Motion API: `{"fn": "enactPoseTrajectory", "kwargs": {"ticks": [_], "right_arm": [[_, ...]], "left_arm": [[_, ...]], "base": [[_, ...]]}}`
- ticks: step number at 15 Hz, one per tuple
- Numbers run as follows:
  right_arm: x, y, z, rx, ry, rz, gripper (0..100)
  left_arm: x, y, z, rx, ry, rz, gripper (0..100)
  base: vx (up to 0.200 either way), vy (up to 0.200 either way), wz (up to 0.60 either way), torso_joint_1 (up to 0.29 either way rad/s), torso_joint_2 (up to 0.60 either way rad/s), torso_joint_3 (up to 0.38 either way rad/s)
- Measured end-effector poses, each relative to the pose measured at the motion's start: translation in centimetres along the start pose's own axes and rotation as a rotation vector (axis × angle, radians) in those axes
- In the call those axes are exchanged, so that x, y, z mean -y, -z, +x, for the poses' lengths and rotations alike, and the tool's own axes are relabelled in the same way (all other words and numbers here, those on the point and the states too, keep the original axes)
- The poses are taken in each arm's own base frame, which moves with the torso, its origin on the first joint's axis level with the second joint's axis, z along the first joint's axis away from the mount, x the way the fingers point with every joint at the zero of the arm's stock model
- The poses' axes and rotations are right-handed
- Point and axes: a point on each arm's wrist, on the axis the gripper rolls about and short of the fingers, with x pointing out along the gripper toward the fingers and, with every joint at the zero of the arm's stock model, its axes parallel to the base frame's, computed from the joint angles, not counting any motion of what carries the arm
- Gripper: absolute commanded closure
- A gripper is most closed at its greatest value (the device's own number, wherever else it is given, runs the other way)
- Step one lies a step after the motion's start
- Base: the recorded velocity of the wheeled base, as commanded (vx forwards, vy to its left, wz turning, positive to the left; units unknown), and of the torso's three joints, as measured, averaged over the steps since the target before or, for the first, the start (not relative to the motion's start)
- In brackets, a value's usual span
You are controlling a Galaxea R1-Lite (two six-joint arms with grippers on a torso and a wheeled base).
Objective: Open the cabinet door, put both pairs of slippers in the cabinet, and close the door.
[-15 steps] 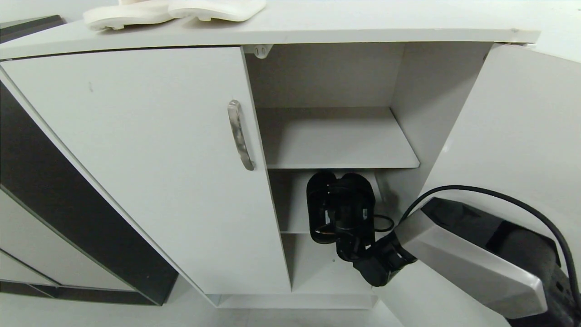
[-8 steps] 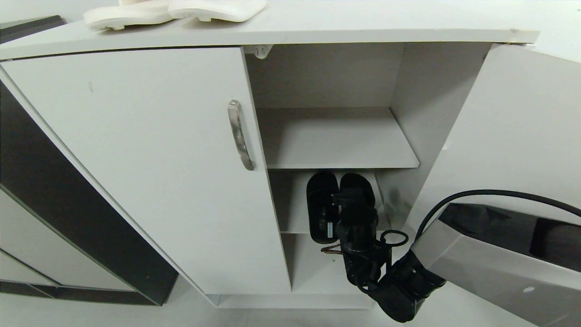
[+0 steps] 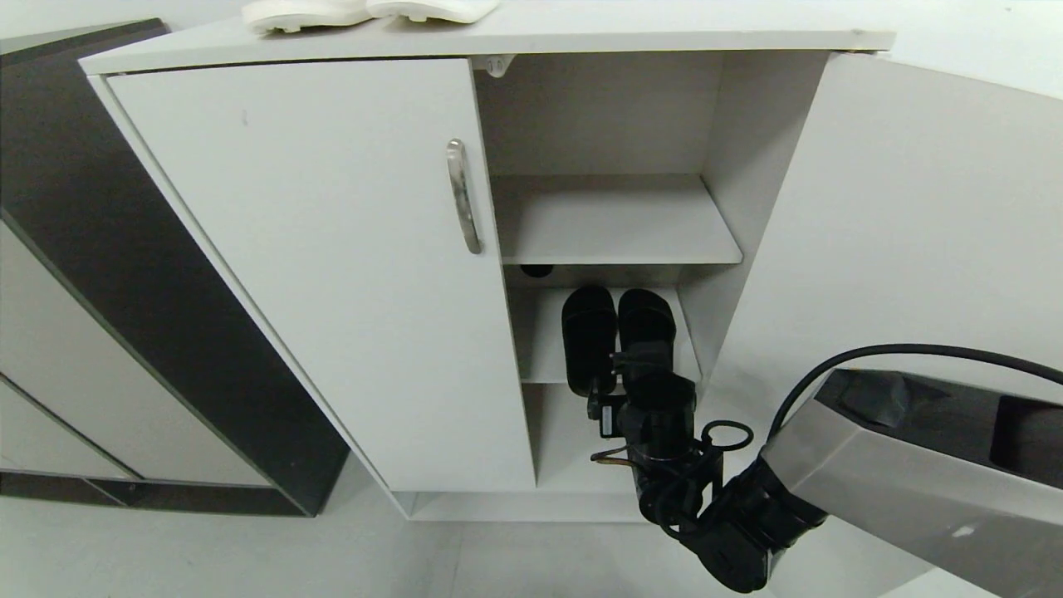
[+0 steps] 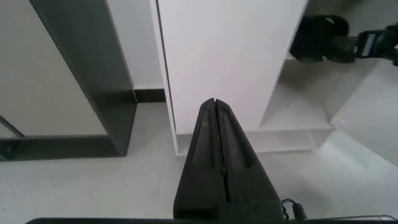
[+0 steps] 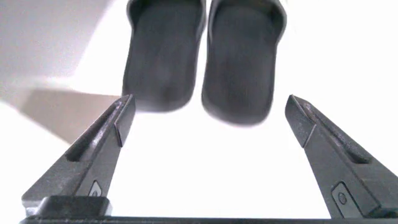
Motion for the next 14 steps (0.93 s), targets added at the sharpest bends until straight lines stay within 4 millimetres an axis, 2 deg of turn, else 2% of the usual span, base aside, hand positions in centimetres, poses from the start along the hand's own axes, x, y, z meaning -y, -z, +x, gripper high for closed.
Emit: {"fn": "enactPoseTrajectory", "kwargs": {"ticks": [11, 14], "right_arm": [[0.27, -0.22, -0.39, -0.004, -0.002, -0.01, 0], [0.29, -0.3, -0.42, -0.003, -0.002, -0.009, 0]], "left_arm": [[0.0, 0.0, 0.0, 0.0, 0.001, 0.001, 100], [0.0, 0.0, 0.0, 0.0, 0.001, 0.001, 100]], "base": [[0.0, 0.0, 0.0, 0.0, 0.0, 0.0], [0.0, 0.0, 0.0, -0.004, 0.0, 0.119]]}}
